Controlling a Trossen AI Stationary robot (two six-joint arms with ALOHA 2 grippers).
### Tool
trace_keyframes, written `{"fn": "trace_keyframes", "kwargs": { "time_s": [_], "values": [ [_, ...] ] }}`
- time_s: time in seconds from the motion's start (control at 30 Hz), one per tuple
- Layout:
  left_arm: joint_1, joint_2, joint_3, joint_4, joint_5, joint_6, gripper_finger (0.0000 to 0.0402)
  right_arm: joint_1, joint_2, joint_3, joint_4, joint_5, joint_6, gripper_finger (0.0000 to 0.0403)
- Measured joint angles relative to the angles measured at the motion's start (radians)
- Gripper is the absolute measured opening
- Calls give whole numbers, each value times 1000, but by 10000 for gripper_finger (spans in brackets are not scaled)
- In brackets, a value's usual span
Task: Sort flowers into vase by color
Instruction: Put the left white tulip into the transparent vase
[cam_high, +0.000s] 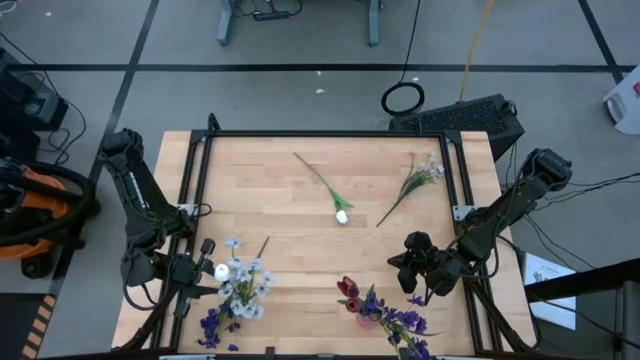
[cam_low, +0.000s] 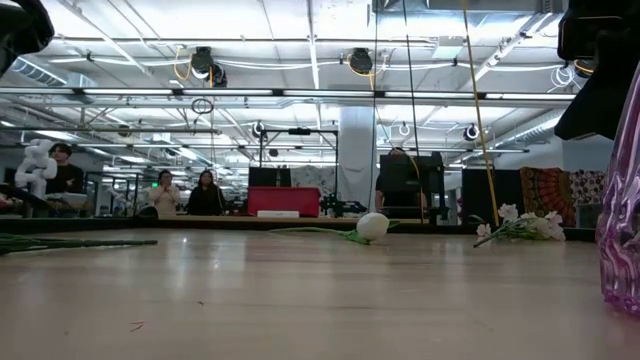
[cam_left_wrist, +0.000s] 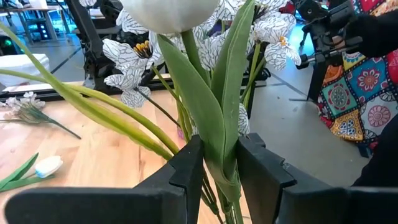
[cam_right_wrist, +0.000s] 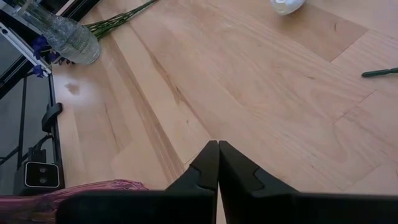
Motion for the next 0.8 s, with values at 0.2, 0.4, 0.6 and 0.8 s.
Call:
{"fn": "trace_keyframes", "kwargs": {
  "time_s": [0.2, 0.4, 0.6, 0.8],
  "values": [
    [0, 0, 0, 11, 0, 0, 101, 0, 0, 0, 0, 1, -1, 0],
    [0, 0, 0, 33, 0, -2, 101, 0, 0, 0, 0, 4, -2, 0],
    [0, 0, 0, 33, 0, 3, 101, 0, 0, 0, 0, 4, -2, 0],
    [0, -2, 0, 32, -3, 1, 101, 0, 0, 0, -1, 4, -2, 0]
  ]
}}
